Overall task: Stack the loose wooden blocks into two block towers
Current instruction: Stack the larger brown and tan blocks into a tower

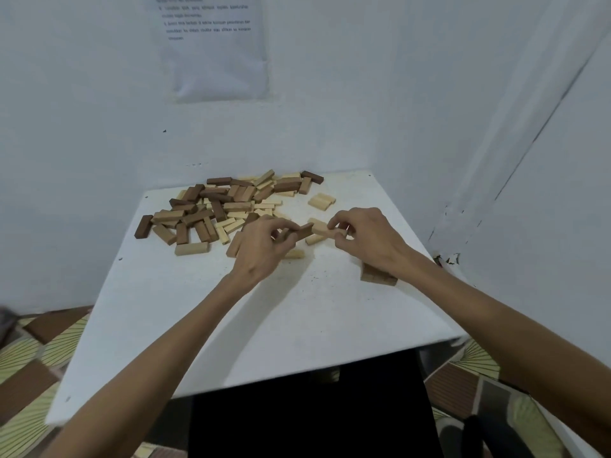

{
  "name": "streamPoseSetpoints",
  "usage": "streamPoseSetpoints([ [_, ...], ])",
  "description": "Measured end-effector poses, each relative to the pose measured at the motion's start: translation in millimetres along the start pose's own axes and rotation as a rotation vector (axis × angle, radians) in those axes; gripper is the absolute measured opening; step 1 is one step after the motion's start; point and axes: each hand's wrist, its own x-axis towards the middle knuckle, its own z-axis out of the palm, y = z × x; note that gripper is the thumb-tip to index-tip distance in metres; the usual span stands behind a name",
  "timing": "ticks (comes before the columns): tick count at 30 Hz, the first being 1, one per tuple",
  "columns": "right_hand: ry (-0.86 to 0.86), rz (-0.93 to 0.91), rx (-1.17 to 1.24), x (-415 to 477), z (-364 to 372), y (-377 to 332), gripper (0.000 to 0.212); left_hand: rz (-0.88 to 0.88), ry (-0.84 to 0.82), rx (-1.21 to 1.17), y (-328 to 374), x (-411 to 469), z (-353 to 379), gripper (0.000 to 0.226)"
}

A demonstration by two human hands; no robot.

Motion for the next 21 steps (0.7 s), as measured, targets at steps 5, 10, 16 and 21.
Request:
streamPoseSetpoints([
  [5,0.003,0.026,-0.010,-46.8,27.6,-23.1,0.019,-0.019,-0.075,-0.049,-6.5,-45.6,-1.4,0.017],
  [10,-0.041,-0.002,0.016,-75.6,61.9,-24.3,0.020,-0.031,-0.143,-0.029,-15.4,-63.9,6.0,0.016],
  [16,-0.028,-0.027,0.037,-77.9,77.1,-14.8,0.021,0.056,-0.149,0.103,-20.3,-60.1,8.2,0.016],
  [21,-0.005,-0.064,0.042,-73.2,81.7,-17.7,0.017,0.056,-0.220,0.152,-30.2,-60.2,8.2,0.019],
])
